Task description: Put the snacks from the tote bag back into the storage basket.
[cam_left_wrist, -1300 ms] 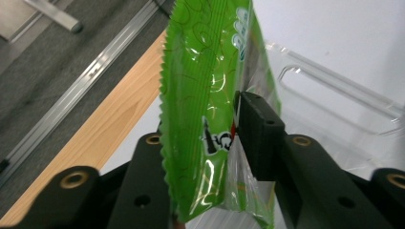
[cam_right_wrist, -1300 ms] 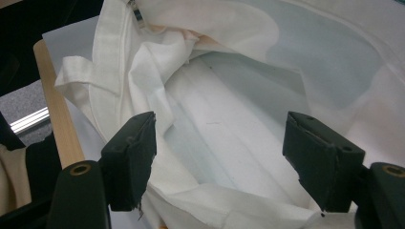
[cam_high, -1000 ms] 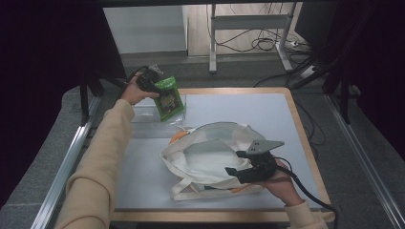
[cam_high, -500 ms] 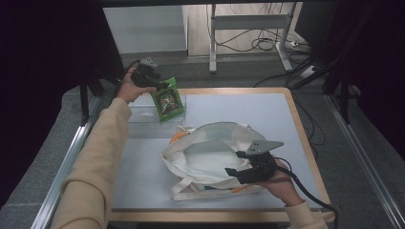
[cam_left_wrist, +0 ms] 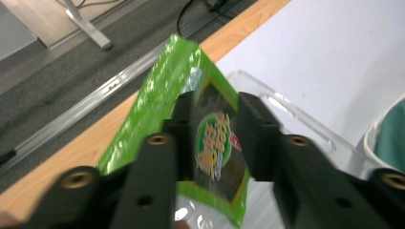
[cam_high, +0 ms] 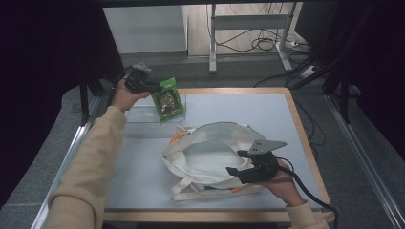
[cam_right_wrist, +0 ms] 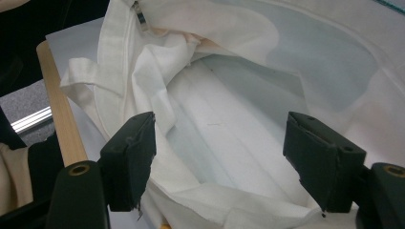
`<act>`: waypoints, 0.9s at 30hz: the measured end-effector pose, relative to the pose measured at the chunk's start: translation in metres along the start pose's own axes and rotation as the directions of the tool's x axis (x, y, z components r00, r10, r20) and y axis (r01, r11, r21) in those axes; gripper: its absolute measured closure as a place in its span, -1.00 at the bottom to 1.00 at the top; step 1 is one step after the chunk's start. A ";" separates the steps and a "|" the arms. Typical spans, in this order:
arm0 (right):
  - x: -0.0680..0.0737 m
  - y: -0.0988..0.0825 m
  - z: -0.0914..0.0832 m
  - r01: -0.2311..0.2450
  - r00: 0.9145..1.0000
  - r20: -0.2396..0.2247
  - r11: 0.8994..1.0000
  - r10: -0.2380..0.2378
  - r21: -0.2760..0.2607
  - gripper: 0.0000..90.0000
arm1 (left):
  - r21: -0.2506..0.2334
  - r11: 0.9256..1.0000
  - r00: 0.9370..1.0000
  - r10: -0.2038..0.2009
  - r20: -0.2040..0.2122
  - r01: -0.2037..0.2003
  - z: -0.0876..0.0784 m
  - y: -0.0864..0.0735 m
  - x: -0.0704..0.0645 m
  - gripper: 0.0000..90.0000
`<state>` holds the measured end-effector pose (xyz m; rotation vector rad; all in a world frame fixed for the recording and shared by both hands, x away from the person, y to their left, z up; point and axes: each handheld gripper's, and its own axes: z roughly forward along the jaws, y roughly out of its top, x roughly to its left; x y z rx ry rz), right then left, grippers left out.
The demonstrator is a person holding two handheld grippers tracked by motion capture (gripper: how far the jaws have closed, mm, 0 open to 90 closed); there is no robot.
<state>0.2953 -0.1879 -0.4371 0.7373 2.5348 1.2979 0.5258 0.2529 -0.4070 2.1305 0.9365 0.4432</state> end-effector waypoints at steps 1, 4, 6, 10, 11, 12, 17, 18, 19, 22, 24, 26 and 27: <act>0.000 0.000 0.000 0.000 1.000 0.000 1.000 0.000 -0.001 -0.40 | 0.003 1.000 1.000 -0.013 0.004 0.013 -0.002 -0.003 0.000 0.79; 0.000 0.000 0.000 0.002 1.000 0.001 1.000 -0.002 0.001 -0.40 | 0.010 0.999 0.999 -0.037 0.001 0.037 -0.006 -0.011 -0.002 0.95; 0.001 0.000 -0.001 0.001 1.000 0.000 1.000 -0.001 0.001 -0.40 | 0.015 0.998 0.998 -0.059 -0.003 0.059 -0.009 -0.017 -0.004 0.99; 0.000 0.000 -0.002 0.002 1.000 0.002 1.000 -0.002 -0.004 -0.40 | 0.037 0.995 0.996 -0.088 -0.012 0.088 -0.010 -0.029 -0.008 0.99; 0.000 0.000 -0.002 0.002 1.000 0.002 1.000 -0.002 -0.004 -0.40 | 0.046 0.994 0.995 -0.095 -0.016 0.096 -0.009 -0.033 -0.008 0.99; 0.000 0.000 -0.002 0.002 1.000 0.002 1.000 -0.002 -0.004 -0.40 | 0.055 0.993 0.995 -0.101 -0.022 0.102 -0.008 -0.036 -0.009 0.99; 0.001 0.000 -0.001 0.002 1.000 0.001 1.000 -0.002 -0.005 -0.40 | 0.104 0.983 0.988 -0.147 -0.046 0.151 0.001 -0.049 -0.007 0.99; 0.001 0.000 -0.001 0.001 1.000 0.001 1.000 -0.001 -0.005 -0.40 | 0.111 0.981 0.987 -0.155 -0.052 0.160 0.004 -0.051 -0.006 0.99; 0.001 0.000 -0.001 0.001 1.000 0.001 1.000 -0.001 -0.006 -0.40 | 0.115 0.979 0.985 -0.160 -0.060 0.166 0.006 -0.052 -0.005 0.99; 0.001 0.000 -0.002 0.002 1.000 0.002 1.000 -0.002 -0.006 -0.40 | 0.116 0.975 0.980 -0.182 -0.078 0.190 0.011 -0.053 -0.001 0.99; 0.001 0.000 -0.002 0.003 1.000 0.003 1.000 -0.003 -0.005 -0.40 | 0.107 0.972 0.976 -0.200 -0.081 0.208 0.014 -0.054 0.004 0.99; 0.001 0.000 -0.002 0.003 1.000 0.002 1.000 -0.003 -0.003 -0.40 | 0.106 0.970 0.974 -0.209 -0.093 0.218 0.016 -0.055 0.008 0.99; 0.001 0.000 -0.001 0.003 1.000 0.001 1.000 -0.003 -0.002 -0.40 | 0.104 0.969 0.972 -0.215 -0.100 0.225 0.018 -0.055 0.010 0.99</act>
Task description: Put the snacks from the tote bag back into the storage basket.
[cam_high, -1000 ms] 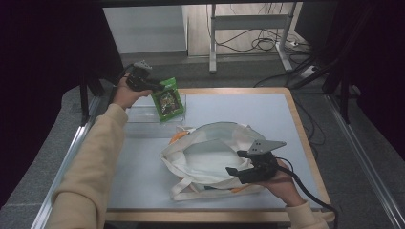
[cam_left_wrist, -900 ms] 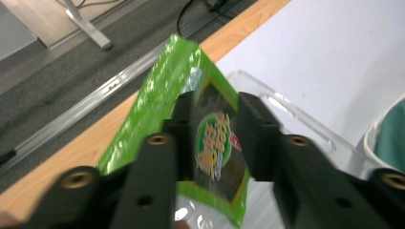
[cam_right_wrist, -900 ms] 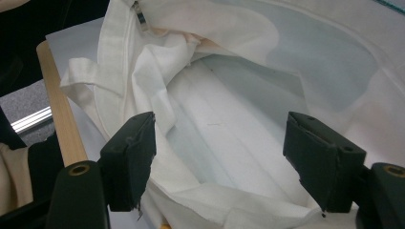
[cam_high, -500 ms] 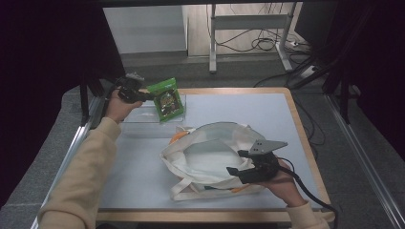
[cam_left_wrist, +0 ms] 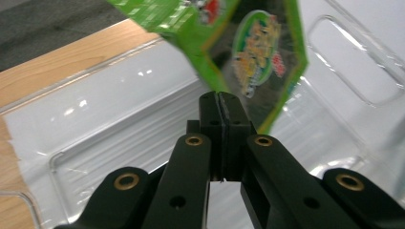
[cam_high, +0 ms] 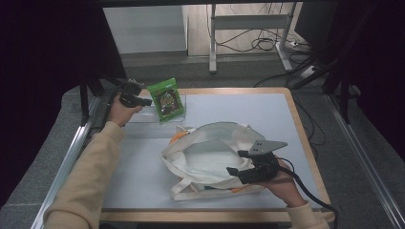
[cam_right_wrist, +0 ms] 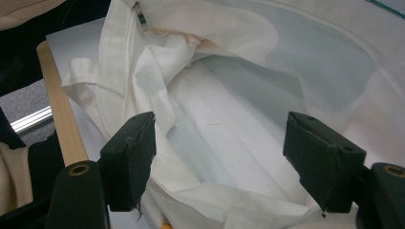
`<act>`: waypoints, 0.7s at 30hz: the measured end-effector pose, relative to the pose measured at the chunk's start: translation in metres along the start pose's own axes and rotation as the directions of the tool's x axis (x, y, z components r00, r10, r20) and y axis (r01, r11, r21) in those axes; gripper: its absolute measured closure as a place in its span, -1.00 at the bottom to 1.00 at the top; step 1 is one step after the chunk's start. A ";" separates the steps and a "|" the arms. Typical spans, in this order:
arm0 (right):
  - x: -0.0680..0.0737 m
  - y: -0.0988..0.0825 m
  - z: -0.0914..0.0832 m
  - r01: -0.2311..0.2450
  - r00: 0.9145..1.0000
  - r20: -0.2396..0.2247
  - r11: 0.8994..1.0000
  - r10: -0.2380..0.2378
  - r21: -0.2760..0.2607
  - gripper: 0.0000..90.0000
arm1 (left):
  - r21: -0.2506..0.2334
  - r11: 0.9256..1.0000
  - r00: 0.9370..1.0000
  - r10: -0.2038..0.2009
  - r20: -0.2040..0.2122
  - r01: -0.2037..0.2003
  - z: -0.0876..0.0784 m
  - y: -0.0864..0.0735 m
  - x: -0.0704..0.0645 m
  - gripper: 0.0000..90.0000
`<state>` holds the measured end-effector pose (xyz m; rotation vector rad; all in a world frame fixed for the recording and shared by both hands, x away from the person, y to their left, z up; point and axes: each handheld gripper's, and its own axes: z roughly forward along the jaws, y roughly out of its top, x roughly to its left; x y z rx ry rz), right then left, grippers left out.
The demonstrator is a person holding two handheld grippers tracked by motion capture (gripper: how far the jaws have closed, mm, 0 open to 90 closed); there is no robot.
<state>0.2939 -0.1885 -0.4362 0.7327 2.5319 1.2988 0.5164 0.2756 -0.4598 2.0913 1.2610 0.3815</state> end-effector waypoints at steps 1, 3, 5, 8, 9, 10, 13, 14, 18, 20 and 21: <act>0.000 0.000 0.000 0.001 1.000 0.000 1.000 -0.001 0.001 -0.40 | -0.003 1.000 1.000 -0.008 -0.004 0.008 0.001 0.001 0.001 0.99; 0.000 0.000 0.000 0.001 1.000 0.001 1.000 -0.001 0.002 -0.40 | -0.008 1.000 1.000 -0.023 -0.013 0.023 0.003 0.002 0.003 0.99; 0.000 0.000 0.000 0.001 1.000 0.001 1.000 -0.001 0.003 -0.40 | -0.009 0.999 0.999 -0.034 -0.015 0.033 0.006 0.003 0.005 0.99; 0.000 0.000 0.000 0.001 1.000 0.002 1.000 -0.001 0.002 -0.40 | -0.010 0.999 0.999 -0.047 -0.023 0.047 0.009 0.005 0.006 0.99; 0.000 0.000 0.000 0.001 1.000 0.003 1.000 -0.001 0.002 -0.40 | -0.008 0.999 0.998 -0.054 -0.023 0.053 0.010 0.006 0.007 0.99; 0.000 0.000 0.000 0.000 1.000 0.002 1.000 0.000 0.002 -0.40 | -0.006 0.998 0.998 -0.064 -0.019 0.064 0.012 0.005 0.008 0.99; 0.000 0.000 0.000 0.001 1.000 0.002 1.000 -0.001 0.003 -0.40 | -0.006 0.997 0.997 -0.076 -0.021 0.076 0.014 0.005 0.010 0.99; 0.000 0.000 0.000 0.001 1.000 0.002 1.000 -0.001 0.004 -0.40 | -0.007 0.997 0.997 -0.079 -0.020 0.079 0.015 0.005 0.010 0.99; 0.000 0.000 0.000 0.002 1.000 0.003 1.000 -0.002 0.003 -0.40 | -0.003 0.997 0.997 -0.078 -0.021 0.078 0.018 0.007 0.009 0.99; 0.000 0.000 0.000 0.002 1.000 0.004 1.000 -0.002 0.006 -0.40 | 0.000 0.997 0.997 -0.075 -0.020 0.075 0.019 0.009 0.008 0.99; 0.000 0.000 0.000 0.002 1.000 0.004 1.000 -0.002 0.008 -0.40 | -0.005 0.997 0.997 -0.075 -0.021 0.075 0.020 0.011 0.007 0.99</act>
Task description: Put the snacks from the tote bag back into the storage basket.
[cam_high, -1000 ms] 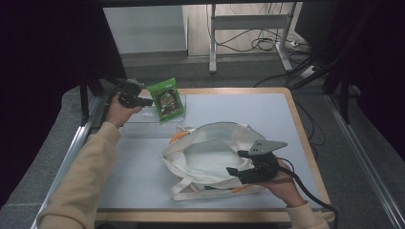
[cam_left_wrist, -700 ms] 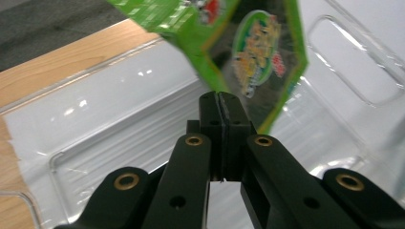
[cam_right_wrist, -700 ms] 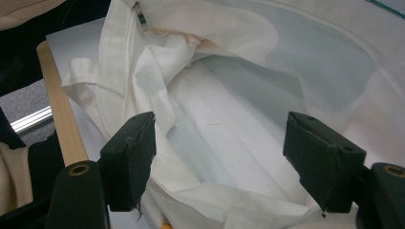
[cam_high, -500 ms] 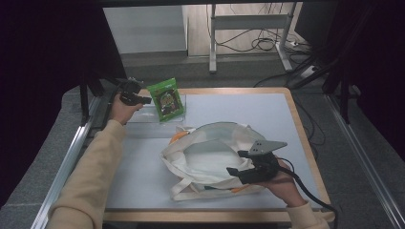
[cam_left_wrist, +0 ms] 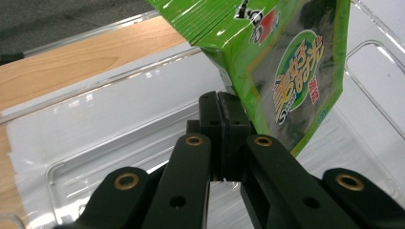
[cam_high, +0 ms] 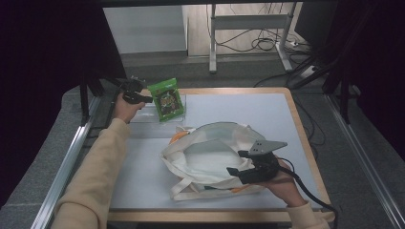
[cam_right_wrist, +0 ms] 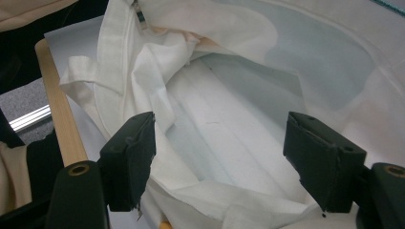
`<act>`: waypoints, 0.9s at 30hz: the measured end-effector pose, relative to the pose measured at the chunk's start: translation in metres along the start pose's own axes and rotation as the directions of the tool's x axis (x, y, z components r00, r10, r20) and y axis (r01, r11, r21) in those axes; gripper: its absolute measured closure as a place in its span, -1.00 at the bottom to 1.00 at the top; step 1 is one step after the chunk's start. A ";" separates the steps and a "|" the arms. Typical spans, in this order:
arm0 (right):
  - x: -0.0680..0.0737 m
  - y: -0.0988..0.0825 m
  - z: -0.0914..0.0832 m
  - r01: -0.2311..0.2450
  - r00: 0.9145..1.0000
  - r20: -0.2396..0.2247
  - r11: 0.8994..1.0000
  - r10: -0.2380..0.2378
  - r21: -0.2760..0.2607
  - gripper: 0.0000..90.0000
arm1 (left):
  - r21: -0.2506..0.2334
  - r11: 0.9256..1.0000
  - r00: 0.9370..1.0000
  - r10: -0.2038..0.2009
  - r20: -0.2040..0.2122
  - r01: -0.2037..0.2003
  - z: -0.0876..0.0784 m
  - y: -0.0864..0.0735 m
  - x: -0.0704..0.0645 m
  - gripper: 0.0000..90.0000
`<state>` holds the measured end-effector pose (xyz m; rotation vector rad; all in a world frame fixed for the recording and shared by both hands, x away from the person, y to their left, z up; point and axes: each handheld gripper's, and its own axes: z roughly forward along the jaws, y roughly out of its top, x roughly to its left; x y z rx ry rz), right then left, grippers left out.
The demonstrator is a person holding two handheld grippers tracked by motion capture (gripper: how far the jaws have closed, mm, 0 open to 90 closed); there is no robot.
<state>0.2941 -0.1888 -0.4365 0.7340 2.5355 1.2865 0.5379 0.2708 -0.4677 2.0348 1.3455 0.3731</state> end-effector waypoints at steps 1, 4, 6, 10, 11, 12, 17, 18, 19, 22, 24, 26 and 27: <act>0.000 0.000 0.000 0.001 1.000 0.000 1.000 -0.001 0.001 -0.41 | -0.002 1.000 1.000 0.001 0.002 -0.001 0.000 0.002 -0.001 0.99; 0.000 0.000 0.000 0.001 1.000 0.001 1.000 -0.001 0.003 -0.41 | -0.001 1.000 1.000 0.007 0.000 -0.007 0.002 0.006 -0.004 0.99; 0.000 0.000 0.000 0.002 1.000 0.001 1.000 -0.002 0.003 -0.41 | 0.007 1.000 1.000 0.011 -0.006 -0.011 0.003 0.009 -0.006 0.99; 0.000 0.000 0.000 0.003 1.000 0.000 1.000 -0.003 0.006 -0.41 | 0.018 1.000 1.000 0.007 -0.011 -0.007 0.009 0.013 -0.008 0.99; 0.000 -0.001 0.000 0.004 1.000 -0.001 1.000 -0.004 0.006 -0.41 | 0.024 1.000 1.000 0.010 -0.016 -0.010 0.011 0.014 -0.009 0.99; 0.000 -0.001 0.000 0.005 1.000 -0.001 1.000 -0.005 0.007 -0.41 | 0.022 1.000 1.000 0.010 -0.017 -0.010 0.012 0.014 -0.009 0.99; 0.000 -0.001 0.000 0.005 1.000 0.001 1.000 -0.005 0.008 -0.41 | 0.016 1.000 1.000 0.010 -0.014 -0.010 0.016 0.017 -0.014 0.99; 0.000 -0.001 0.000 0.004 1.000 0.000 1.000 -0.004 0.009 -0.41 | 0.017 1.000 1.000 0.006 -0.013 -0.006 0.017 0.017 -0.014 0.99; 0.000 -0.001 0.000 0.005 1.000 0.000 1.000 -0.005 0.010 -0.41 | 0.016 1.000 1.000 0.001 -0.018 -0.001 0.017 0.017 -0.014 0.99; 0.000 -0.001 0.001 0.009 1.000 0.002 1.000 -0.009 0.018 -0.41 | 0.025 1.000 0.999 -0.011 -0.031 0.011 0.017 0.017 -0.012 0.99; 0.000 -0.001 0.001 0.010 1.000 0.002 1.000 -0.010 0.020 -0.41 | 0.022 1.000 1.000 -0.011 -0.026 0.011 0.017 0.017 -0.011 0.99; 0.000 -0.001 0.002 0.010 1.000 0.001 1.000 -0.010 0.020 -0.41 | 0.020 1.000 0.999 -0.012 -0.032 0.013 0.016 0.017 -0.010 0.99; 0.000 -0.001 0.002 0.009 1.000 0.000 1.000 -0.009 0.020 -0.41 | 0.021 1.000 0.999 -0.015 -0.032 0.016 0.016 0.018 -0.010 0.99</act>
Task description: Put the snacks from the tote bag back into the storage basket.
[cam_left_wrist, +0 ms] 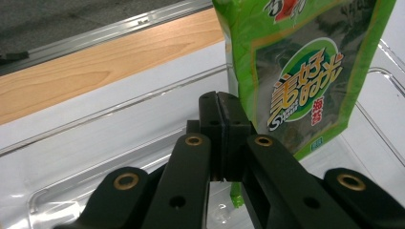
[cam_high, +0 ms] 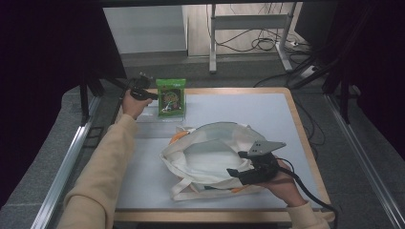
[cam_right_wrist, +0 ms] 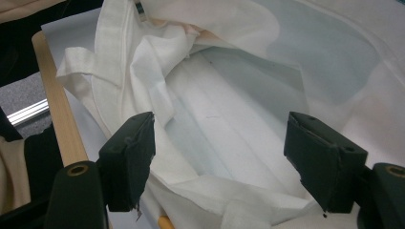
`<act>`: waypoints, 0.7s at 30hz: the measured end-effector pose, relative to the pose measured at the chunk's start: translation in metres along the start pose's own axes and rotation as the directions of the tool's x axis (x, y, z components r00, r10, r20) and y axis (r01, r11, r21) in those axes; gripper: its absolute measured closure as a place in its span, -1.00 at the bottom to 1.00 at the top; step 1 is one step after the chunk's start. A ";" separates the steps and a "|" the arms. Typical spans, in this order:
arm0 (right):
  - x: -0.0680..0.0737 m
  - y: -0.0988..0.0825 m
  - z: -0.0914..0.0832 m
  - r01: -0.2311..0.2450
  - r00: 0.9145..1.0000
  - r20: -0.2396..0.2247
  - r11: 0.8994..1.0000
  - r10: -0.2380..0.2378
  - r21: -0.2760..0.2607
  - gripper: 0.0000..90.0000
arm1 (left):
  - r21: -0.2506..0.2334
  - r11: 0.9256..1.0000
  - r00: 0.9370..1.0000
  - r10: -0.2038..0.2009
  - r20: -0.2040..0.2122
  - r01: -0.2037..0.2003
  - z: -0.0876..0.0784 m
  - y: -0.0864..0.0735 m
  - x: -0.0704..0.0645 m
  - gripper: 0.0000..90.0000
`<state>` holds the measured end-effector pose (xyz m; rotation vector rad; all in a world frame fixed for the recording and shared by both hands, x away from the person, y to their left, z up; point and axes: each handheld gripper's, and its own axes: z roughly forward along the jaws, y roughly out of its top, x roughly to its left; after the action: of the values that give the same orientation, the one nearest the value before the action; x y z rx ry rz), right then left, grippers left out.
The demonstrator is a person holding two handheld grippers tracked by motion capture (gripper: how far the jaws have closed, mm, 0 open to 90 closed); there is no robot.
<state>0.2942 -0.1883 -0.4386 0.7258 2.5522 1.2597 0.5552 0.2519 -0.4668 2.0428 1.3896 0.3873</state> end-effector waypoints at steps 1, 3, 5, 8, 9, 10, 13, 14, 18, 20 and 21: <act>0.000 0.000 0.000 0.000 1.000 0.000 1.000 0.000 0.000 -0.41 | 0.001 1.000 1.000 -0.001 0.002 0.001 0.000 0.000 0.001 0.99; 0.000 0.000 0.000 0.001 1.000 0.000 1.000 -0.001 0.000 -0.41 | 0.001 1.000 1.000 0.000 -0.001 0.000 -0.001 0.000 0.001 0.99; 0.000 0.000 -0.001 0.000 1.000 -0.001 1.000 0.000 -0.002 -0.41 | -0.004 1.000 1.000 -0.004 0.001 0.004 -0.003 -0.001 0.001 0.99; 0.000 0.000 -0.001 -0.001 1.000 -0.001 1.000 0.001 -0.004 -0.41 | -0.013 1.000 1.000 0.009 0.003 -0.009 -0.008 0.000 0.001 0.99; 0.000 0.000 -0.001 -0.001 1.000 0.001 1.000 0.001 -0.003 -0.41 | -0.014 1.000 1.000 0.012 0.004 -0.012 -0.010 0.000 0.001 0.99; 0.000 0.000 -0.001 -0.001 1.000 0.001 1.000 0.001 -0.003 -0.41 | -0.016 1.000 1.000 0.014 0.004 -0.014 -0.012 0.000 0.001 0.99; 0.000 0.001 -0.002 0.000 1.000 0.003 1.000 0.000 -0.008 -0.41 | -0.019 1.000 1.000 0.018 0.003 -0.018 -0.016 -0.001 0.002 0.99; 0.000 0.001 -0.003 -0.001 1.000 0.003 1.000 0.001 -0.010 -0.41 | -0.022 1.000 1.000 0.020 0.003 -0.020 -0.017 -0.001 0.002 0.99; 0.000 0.001 -0.003 0.000 1.000 0.004 1.000 0.000 -0.009 -0.41 | -0.021 1.000 1.000 0.019 0.002 -0.019 -0.018 -0.003 0.004 0.99; 0.000 0.001 -0.003 0.000 1.000 0.003 1.000 0.000 -0.011 -0.41 | -0.020 1.000 1.000 0.015 0.006 -0.015 -0.019 -0.006 0.005 0.99; 0.000 0.001 -0.004 0.000 1.000 0.003 1.000 0.000 -0.012 -0.41 | -0.024 1.000 1.000 0.016 0.010 -0.016 -0.020 -0.007 0.005 0.99</act>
<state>0.2932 -0.1903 -0.4357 0.7254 2.5399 1.2720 0.5411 0.2652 -0.4571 2.0346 1.3571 0.3983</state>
